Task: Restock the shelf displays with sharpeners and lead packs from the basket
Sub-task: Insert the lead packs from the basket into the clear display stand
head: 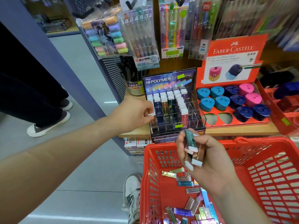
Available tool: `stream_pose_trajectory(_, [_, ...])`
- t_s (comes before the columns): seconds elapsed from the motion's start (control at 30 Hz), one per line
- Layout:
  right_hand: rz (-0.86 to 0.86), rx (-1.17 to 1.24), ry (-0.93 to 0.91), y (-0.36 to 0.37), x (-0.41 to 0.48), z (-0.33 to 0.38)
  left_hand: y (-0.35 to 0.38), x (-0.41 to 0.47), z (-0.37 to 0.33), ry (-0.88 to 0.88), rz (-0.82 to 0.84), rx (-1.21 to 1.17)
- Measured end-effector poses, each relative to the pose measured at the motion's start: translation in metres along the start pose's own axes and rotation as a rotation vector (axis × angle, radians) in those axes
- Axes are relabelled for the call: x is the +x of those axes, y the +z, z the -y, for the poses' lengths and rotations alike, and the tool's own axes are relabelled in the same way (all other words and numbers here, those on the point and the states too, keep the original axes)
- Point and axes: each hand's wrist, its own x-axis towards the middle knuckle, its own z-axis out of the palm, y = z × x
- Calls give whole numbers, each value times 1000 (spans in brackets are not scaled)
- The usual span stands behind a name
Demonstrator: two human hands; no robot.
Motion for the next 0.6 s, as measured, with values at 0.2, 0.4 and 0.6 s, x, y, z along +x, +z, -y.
stream_pose_trajectory(0.2, [69,-45,-30,4,-2,-6,4,-2,-3,4,25,164])
stream_pose_trajectory(0.4, [85,-234,-35,8,-9,-8,-19,5,-25,-196,81,-357])
stream_pose_trajectory(0.6, [77,-454,-39,12,-14,-8,-18,1,-54,-236,498,-760])
